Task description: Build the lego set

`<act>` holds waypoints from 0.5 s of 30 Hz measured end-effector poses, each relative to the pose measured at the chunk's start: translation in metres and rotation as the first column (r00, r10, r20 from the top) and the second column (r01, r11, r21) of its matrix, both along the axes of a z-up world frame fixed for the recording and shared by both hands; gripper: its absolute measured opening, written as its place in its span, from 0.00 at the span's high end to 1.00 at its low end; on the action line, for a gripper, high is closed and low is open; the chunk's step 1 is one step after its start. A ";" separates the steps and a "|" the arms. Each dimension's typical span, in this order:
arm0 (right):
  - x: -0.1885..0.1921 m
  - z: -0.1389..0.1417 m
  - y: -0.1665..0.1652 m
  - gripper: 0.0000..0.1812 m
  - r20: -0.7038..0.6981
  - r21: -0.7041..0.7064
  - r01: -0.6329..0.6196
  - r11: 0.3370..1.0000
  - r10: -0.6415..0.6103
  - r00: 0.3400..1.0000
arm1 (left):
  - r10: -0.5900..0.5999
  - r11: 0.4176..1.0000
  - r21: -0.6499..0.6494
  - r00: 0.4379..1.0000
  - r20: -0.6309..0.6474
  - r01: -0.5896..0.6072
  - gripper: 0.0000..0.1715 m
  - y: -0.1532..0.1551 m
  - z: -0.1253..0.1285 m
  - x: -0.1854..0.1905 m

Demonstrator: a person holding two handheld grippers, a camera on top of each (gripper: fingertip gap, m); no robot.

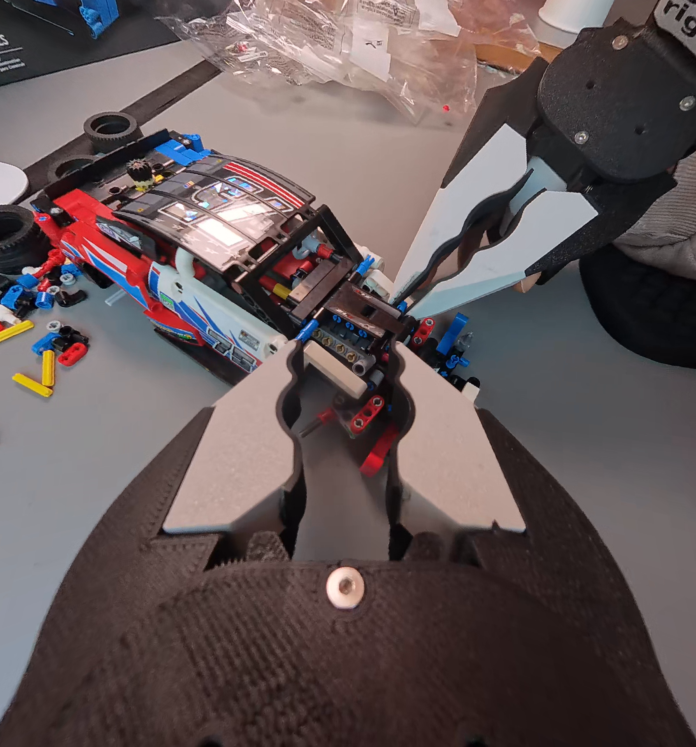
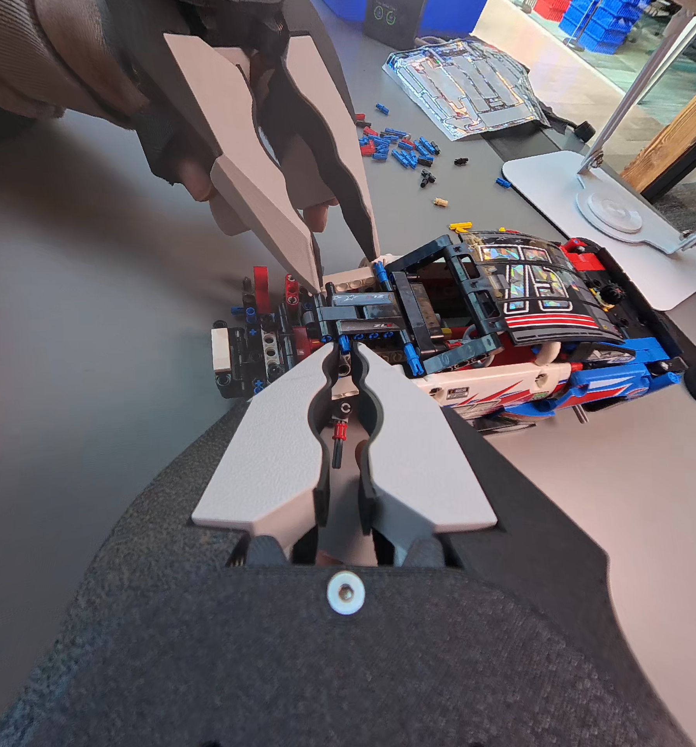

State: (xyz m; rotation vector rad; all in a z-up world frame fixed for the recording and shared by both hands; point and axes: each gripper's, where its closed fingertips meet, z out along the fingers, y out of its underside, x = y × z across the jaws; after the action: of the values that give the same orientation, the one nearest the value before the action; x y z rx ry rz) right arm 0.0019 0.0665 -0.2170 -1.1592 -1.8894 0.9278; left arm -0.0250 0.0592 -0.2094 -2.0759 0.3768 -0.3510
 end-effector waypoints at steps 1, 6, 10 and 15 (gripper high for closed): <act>0.000 -0.001 0.000 0.99 -0.002 0.003 -0.006 1.000 0.006 1.000 | -0.014 1.000 -0.007 0.999 0.029 0.014 0.73 -0.001 0.000 0.003; -0.002 0.000 0.000 0.99 -0.020 0.015 -0.017 1.000 0.017 1.000 | 0.016 1.000 -0.004 1.000 0.025 -0.016 0.71 0.001 0.003 -0.003; -0.002 0.000 0.000 0.99 -0.025 0.006 -0.018 1.000 0.018 1.000 | -0.006 1.000 -0.024 0.999 0.049 0.008 0.68 0.001 0.002 0.003; -0.002 0.000 0.000 0.99 -0.028 0.014 -0.028 1.000 0.028 0.999 | 0.005 0.999 -0.033 0.999 0.051 -0.003 0.67 0.002 0.002 0.004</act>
State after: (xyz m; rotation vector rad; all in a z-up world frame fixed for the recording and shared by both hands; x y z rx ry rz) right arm -0.0003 0.0669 -0.2174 -1.1089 -1.8910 0.9399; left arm -0.0212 0.0616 -0.2076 -2.0952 0.3383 -0.4096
